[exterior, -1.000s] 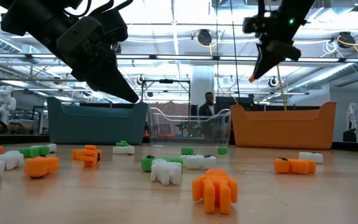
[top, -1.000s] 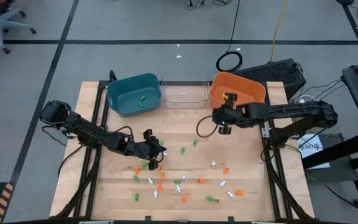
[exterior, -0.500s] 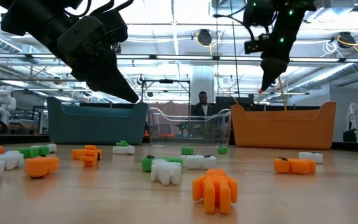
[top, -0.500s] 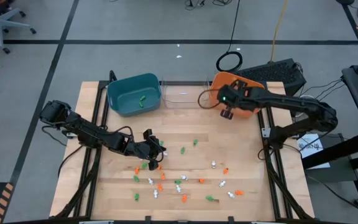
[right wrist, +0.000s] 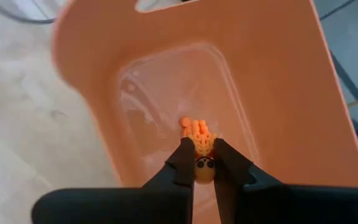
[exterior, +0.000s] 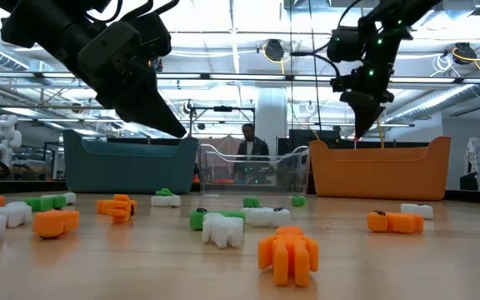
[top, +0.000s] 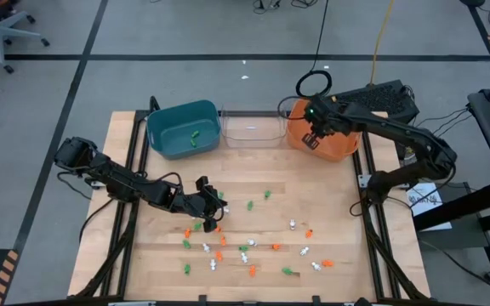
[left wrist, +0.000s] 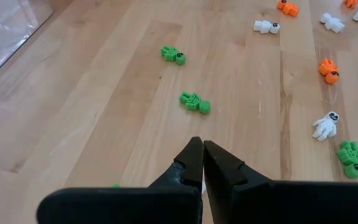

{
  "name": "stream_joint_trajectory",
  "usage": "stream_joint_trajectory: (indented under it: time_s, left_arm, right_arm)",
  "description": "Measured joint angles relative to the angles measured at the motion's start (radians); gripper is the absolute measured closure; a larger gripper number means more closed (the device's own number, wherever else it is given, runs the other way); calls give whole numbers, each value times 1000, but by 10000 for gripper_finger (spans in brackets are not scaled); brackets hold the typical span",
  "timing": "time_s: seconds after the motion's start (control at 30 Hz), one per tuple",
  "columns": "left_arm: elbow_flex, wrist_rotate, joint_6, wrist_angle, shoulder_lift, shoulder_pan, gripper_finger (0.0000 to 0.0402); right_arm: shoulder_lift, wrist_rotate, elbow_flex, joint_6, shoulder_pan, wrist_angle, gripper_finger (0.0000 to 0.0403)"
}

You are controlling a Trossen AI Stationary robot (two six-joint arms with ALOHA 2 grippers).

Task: Sort Halloween decoration
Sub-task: Put the orange skeleton toy into the orange bin, then put the white skeleton toy into the transparent bin

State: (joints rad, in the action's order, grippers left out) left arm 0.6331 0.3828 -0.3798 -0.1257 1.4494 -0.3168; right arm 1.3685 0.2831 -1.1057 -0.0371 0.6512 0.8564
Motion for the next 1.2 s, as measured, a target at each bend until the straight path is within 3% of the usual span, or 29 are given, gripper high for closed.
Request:
stream_joint_trajectory:
  time_s: [0.33,0.77,1.0,1.2]
  left_arm:
    - [0,2,-8,-18,0,0,391]
    - [0,97,-8,-52,0,-19,391]
    - [0,119,-8,-41,0,-46,391]
    - [0,108,-7,-7,0,-70,376]
  right_arm:
    - [152,2,81,-1,56,-100,379]
    - [127,4,110,-33,61,-163,265]
    - [-76,7,128,-110,-137,-162,257]
    - [-275,58,205,-194,-460,-238,263]
